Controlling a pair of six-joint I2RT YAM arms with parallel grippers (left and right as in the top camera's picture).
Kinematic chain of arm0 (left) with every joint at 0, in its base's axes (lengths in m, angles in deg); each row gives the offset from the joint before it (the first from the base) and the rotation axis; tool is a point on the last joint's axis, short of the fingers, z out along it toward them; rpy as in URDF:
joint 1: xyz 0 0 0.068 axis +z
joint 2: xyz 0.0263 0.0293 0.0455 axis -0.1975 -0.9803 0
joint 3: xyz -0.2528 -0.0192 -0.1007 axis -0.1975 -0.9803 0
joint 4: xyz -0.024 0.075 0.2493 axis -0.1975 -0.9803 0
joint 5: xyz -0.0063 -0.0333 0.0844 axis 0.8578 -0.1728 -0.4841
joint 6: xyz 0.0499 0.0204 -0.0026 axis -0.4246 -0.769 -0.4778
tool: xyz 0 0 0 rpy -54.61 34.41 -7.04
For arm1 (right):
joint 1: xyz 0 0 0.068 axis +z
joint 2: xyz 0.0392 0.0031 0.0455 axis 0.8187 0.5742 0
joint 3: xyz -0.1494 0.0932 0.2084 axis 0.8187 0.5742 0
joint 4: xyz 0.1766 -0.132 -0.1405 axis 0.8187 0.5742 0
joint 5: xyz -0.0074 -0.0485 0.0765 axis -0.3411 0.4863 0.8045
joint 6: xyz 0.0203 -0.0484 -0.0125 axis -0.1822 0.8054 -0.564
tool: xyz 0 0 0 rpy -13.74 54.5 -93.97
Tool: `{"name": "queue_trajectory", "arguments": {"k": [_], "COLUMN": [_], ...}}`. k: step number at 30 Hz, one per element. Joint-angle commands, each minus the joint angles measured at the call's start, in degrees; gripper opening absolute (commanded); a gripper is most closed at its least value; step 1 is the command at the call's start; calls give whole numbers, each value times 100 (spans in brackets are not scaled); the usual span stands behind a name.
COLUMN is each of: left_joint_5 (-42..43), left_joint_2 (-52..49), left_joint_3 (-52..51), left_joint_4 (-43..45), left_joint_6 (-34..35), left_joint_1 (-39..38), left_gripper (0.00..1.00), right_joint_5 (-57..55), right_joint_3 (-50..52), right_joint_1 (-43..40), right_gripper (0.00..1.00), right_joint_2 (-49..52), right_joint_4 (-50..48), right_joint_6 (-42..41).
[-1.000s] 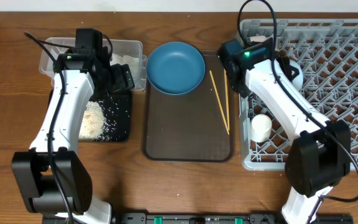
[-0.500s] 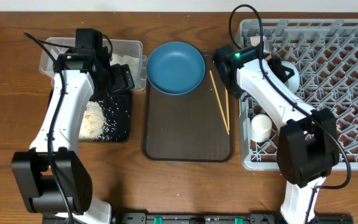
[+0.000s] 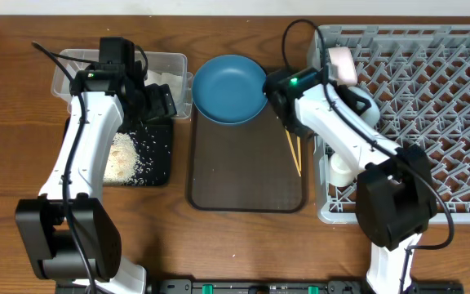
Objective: Sort waste into correct bins and load items into the dishwasher rack
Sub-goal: 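Reach the right gripper to the teal plate and grasp its rim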
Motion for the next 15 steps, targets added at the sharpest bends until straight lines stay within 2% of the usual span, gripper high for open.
{"name": "queue_trajectory", "arguments": {"k": [1,11,15], "left_joint_5": [-74,-74,-74], "left_joint_2": [44,44,44], "left_joint_3": [61,61,61], "left_joint_4": [-17,-20,-20], "left_joint_6": [-55,-55,-52], "left_joint_1": [15,15,15], "left_gripper": [88,88,88], "right_joint_5": [153,153,151], "right_joint_3": [22,-59,-330], "right_joint_1": [195,330,304], "right_gripper": [38,75,85], "right_joint_2": [63,55,46], "right_joint_4": [4,0,0], "right_joint_6": [0,-2,0]}}
